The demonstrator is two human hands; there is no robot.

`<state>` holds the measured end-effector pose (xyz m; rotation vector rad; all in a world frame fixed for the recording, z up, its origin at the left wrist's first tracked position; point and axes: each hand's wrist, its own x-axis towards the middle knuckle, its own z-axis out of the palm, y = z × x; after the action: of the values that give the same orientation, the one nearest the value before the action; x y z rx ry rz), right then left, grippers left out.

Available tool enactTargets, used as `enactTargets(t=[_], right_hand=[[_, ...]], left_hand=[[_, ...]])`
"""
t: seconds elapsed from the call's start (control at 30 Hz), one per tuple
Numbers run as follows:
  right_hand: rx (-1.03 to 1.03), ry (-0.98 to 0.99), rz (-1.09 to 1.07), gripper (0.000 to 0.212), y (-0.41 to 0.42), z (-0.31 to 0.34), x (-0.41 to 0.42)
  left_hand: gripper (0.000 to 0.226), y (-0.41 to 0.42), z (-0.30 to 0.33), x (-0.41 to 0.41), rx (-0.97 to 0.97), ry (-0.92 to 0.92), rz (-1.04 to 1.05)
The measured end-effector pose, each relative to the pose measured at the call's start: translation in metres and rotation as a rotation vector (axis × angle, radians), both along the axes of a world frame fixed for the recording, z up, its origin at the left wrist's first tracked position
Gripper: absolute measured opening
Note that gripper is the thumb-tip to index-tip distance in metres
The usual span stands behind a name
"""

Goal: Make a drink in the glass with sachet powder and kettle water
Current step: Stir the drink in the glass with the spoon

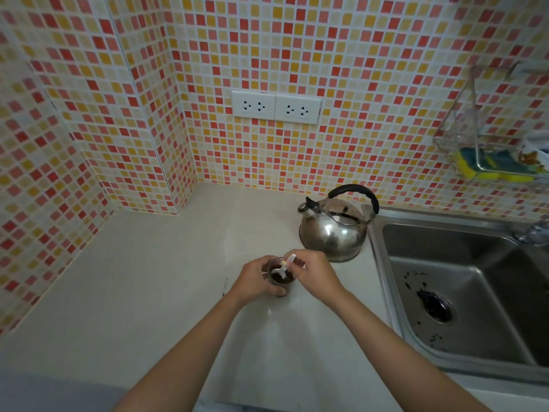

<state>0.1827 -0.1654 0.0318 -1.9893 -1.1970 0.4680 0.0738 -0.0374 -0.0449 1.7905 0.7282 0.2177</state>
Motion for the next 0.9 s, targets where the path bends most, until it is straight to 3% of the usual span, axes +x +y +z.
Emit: enactTargets(t=[0.17,0.33,0.5,0.6,0.77,0.9], right_hand=[[-0.084,-0.111,-0.087,0.022,0.0,-0.009,0.006],[-0.098,0.045,-0.089,0.014,0.003,-0.015,-0.001],[-0.14,0.003,-0.187,0.018,0.004,-0.018,0.002],[-0.108,0.085,-0.165,0.021,0.006,-0.02,-0.005],[-0.142,0.039,-0.23,0.014,0.011,-0.019,0.001],[-0.114,0.126,-0.22,0.012,0.011,-0.022,-0.004]], left_hand=[[0.069,0.001,0.003,0.001,0.017,0.007,-0.014],[0.071,0.001,0.004,0.001,0.021,0.018,-0.016],[0.073,0.0,0.006,0.002,0.043,0.029,-0.019],[0.071,0.0,0.007,0.002,0.049,0.031,-0.023],[0.071,0.001,0.008,0.002,0.057,0.044,-0.03],[0.07,0.002,0.006,0.002,0.054,0.049,-0.03]])
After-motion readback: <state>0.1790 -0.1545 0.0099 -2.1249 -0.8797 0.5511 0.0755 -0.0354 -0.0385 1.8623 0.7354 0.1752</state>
